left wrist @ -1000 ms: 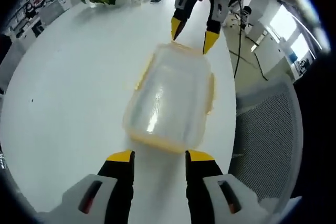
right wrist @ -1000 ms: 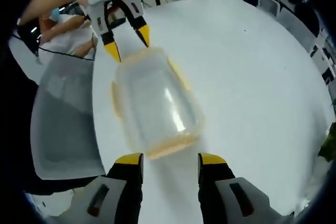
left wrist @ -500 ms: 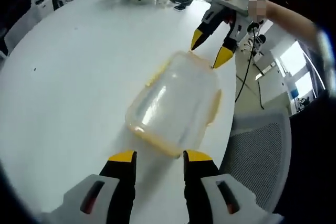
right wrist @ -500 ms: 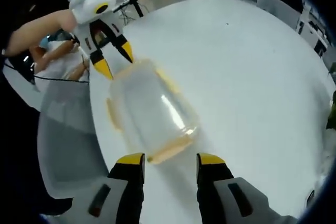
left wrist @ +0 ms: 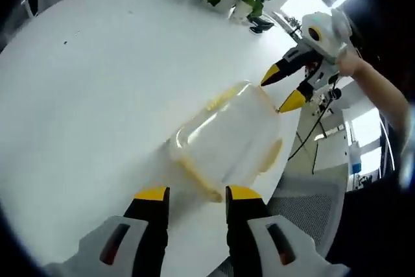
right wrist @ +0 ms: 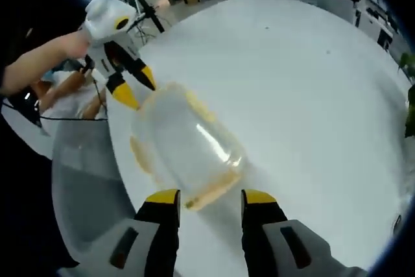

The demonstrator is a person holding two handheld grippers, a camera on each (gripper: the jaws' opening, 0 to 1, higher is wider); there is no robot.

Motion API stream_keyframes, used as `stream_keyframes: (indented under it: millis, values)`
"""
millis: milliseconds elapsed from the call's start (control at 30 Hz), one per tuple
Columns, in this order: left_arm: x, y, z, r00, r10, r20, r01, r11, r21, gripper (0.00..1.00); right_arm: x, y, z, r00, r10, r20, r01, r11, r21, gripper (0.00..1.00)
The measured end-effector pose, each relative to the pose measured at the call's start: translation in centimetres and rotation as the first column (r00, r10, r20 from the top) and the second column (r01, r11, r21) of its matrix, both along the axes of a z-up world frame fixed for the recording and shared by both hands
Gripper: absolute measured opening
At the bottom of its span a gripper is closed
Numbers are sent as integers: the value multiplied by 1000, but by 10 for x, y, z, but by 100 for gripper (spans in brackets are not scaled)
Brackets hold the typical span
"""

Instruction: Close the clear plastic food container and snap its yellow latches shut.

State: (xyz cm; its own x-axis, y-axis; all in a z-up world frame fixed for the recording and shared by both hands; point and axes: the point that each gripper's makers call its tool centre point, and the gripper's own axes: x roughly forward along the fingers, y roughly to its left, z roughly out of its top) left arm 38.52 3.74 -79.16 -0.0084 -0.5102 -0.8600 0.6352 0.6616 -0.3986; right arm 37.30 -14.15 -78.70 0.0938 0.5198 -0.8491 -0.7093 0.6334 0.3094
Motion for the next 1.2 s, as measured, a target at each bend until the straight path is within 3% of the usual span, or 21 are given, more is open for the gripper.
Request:
stream_keyframes:
  millis: [67,200,467,767,1200]
  values:
    - [-2,-1,2,998,53,-37,-53,998,-12,32,2,-1,-1,1000,-18,-6,18,1000,4,37]
    - [2,3,-2,997,73,-14,-73,997,14,31,2,0,1,997,-69,-27,70,997,35,39]
    - [-1,0,-4,989,138,-50,-139,990,-6,36,3,0,2,988,-142,-62,145,988,57,40]
    - [-4,-5,-5,958,254,-133,-260,965,-35,37,5,-3,0,968,-229,-100,236,969,72,35]
    - [-6,-8,-8,929,318,-187,-331,943,-41,36,3,3,-3,954,-272,-127,285,954,92,31]
